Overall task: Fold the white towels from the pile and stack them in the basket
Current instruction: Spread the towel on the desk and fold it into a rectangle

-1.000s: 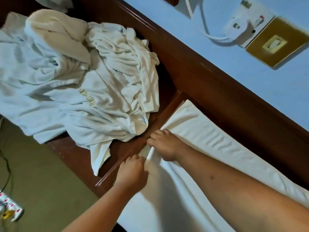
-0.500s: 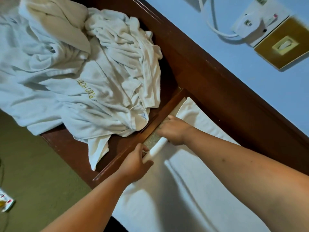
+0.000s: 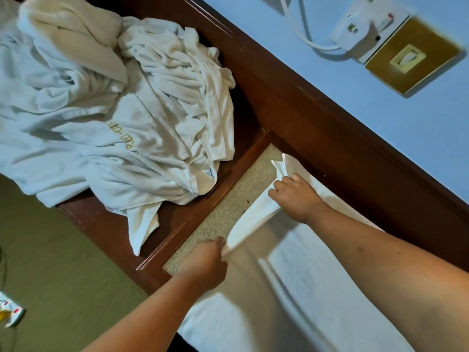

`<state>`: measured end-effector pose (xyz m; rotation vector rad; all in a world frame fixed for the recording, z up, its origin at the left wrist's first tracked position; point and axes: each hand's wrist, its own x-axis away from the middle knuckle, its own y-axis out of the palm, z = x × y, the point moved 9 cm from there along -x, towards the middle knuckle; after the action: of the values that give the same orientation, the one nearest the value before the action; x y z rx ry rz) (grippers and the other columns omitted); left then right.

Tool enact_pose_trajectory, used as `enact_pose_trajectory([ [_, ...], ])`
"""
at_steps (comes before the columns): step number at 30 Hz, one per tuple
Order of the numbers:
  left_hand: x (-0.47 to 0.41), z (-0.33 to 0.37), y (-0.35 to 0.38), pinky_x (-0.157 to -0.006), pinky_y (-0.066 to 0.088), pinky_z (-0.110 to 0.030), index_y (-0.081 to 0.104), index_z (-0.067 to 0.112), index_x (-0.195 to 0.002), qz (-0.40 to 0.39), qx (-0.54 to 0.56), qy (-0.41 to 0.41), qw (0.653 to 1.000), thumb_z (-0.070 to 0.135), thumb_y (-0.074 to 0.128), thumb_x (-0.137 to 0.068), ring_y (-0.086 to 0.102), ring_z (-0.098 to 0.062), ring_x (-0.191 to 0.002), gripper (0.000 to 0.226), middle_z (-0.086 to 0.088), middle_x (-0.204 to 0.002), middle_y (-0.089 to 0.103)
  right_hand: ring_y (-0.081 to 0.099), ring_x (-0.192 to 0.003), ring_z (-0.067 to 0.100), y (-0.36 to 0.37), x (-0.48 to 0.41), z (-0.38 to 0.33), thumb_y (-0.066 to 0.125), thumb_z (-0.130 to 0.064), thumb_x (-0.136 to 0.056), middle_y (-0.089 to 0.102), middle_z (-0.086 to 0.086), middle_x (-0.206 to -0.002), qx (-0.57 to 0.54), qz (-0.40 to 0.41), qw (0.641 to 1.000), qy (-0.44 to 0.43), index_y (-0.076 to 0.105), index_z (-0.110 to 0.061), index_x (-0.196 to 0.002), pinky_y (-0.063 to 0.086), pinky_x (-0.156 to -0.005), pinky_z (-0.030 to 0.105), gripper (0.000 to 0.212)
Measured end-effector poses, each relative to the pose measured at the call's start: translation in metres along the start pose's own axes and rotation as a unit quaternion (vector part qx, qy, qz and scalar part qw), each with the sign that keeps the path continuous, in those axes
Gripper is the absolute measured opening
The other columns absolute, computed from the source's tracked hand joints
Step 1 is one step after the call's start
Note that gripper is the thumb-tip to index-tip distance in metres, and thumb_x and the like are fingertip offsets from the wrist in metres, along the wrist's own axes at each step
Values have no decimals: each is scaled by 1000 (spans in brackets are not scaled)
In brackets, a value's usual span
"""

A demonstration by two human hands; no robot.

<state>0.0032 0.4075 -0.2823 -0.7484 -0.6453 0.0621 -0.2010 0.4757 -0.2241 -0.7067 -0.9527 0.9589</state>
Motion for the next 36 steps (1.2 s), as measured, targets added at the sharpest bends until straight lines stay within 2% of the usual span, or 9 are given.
enact_pose_trajectory([
  [3, 5, 4, 0, -69, 45, -30, 54, 29, -106, 5, 1, 20, 1000, 35, 59, -87, 60, -22, -92, 21, 3, -97, 61, 57, -68, 28, 2, 7, 4, 58, -4, -64, 57, 5, -75, -10, 27, 999, 36, 64, -15, -79, 43, -64, 36, 20],
  [6, 15, 0, 7, -68, 41, -28, 58, 27, -105, -24, -5, 18, 1000, 39, 63, -86, 62, -21, -95, 24, 7, -94, 61, 58, -70, 29, 8, 13, 10, 66, -2, -65, 58, 7, -77, -27, 38, 996, 71, 62, -13, -82, 42, -61, 37, 21],
  [10, 27, -5, 11, -76, 46, -29, 63, 28, -110, -58, -15, 28, 998, 46, 68, -84, 60, -17, -94, 32, 7, -100, 65, 61, -76, 28, 22, 23, 17, 67, -5, -73, 62, 6, -85, -19, -12, 994, 103, 59, -14, -94, 39, -62, 36, 25],
  [16, 46, 17, 19, -72, 39, -28, 54, 35, -96, -67, -18, 20, 997, 49, 68, -87, 55, -13, -86, 22, 12, -90, 58, 64, -79, 35, 37, 65, 31, 64, -6, -80, 60, 13, -98, -21, -27, 992, 118, 57, -10, -108, 36, -64, 38, 29],
  [21, 78, 52, 63, -74, 45, -31, 59, 26, -100, -106, -48, 19, 993, 46, 69, -87, 59, -18, -90, 26, 5, -98, 63, 63, -71, 38, 64, 126, 43, 66, -3, -78, 56, 17, -94, -32, -28, 988, 147, 60, -6, -107, 47, -64, 40, 29],
  [27, 136, 108, 158, -75, 42, -31, 53, 23, -102, -128, -38, 32, 991, 32, 63, -85, 57, -20, -93, 22, 1, -101, 63, 63, -72, 39, 119, 206, 70, 57, -5, -85, 50, 21, -106, -2, -47, 980, 193, 58, -2, -116, 42, -61, 40, 31],
  [30, 168, 138, 215, -79, 43, -29, 52, 23, -110, -192, 12, 66, 979, 28, 65, -86, 56, -18, -94, 28, 1, -107, 60, 63, -78, 41, 152, 247, 74, 54, -6, -89, 51, 26, -111, -37, -70, 963, 258, 54, -3, -128, 43, -64, 41, 40],
  [33, 197, 145, 255, -85, 50, -24, 60, 27, -114, -276, 90, 87, 953, 26, 74, -86, 62, -12, -94, 31, 5, -110, 64, 59, -91, 39, 161, 284, 56, 57, -15, -91, 47, 25, -124, -96, -124, 928, 338, 38, -9, -145, 46, -74, 40, 58],
  [36, 202, 101, 248, -87, 53, -23, 67, 30, -103, -222, 109, 14, 969, 37, 75, -86, 64, -3, -91, 20, 13, -100, 68, 56, -104, 40, 142, 308, 3, 56, -16, -90, 43, 20, -132, -235, -135, 880, 390, 36, -13, -145, 45, -79, 41, 58],
])
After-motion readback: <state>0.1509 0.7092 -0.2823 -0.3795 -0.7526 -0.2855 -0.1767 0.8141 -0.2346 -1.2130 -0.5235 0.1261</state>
